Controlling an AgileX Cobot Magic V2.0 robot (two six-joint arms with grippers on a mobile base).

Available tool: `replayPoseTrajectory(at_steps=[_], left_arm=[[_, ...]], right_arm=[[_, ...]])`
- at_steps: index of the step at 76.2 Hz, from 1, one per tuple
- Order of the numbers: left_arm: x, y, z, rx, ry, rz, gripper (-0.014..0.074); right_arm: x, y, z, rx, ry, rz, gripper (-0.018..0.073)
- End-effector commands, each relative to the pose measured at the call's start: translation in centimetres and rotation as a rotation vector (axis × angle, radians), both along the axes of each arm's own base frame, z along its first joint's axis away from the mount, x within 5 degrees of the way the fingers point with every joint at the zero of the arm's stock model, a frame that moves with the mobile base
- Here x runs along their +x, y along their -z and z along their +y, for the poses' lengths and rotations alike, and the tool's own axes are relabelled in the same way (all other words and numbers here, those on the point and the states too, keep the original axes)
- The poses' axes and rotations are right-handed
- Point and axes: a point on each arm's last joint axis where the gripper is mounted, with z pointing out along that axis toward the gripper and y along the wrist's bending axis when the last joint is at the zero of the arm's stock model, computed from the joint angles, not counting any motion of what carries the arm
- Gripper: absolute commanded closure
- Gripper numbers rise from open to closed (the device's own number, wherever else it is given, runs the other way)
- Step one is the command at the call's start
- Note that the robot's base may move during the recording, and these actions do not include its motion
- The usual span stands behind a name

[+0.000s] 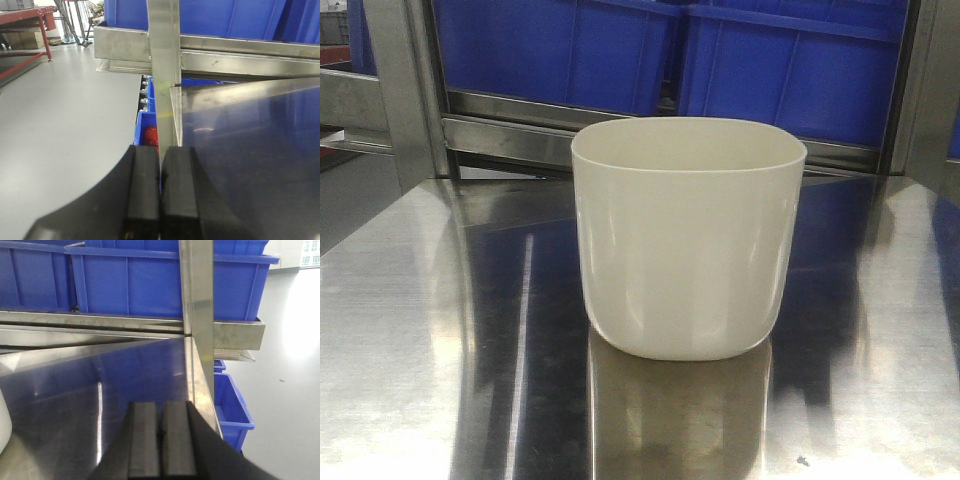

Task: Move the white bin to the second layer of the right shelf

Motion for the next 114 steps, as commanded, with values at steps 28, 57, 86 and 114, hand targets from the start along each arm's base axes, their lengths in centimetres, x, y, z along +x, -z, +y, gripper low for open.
replayPoseTrajectory(at_steps=[28, 57, 86, 114], left_arm=[[0.1, 0.4, 0.0, -0.009, 0.004, -0.064, 0.0512], [0.1, 0.4, 0.0, -0.009, 0.004, -0.064, 0.0512], [0.1, 0.4, 0.0, -0.009, 0.004, -0.064, 0.0512], [0.1, 0.4, 0.0, -0.009, 0.004, -0.064, 0.0512]], right_arm=[[5.4, -7.0, -0.2, -0.006, 0.015, 0.115, 0.0504], [14.1, -14.3, 0.0, -0.002, -0.02, 0.424, 0.0502], [18.2, -13.5, 3.1, -0.053, -0.169, 0.82, 0.0153], [18.9, -12.7, 6.2, -0.107, -0.279, 0.817, -0.003]])
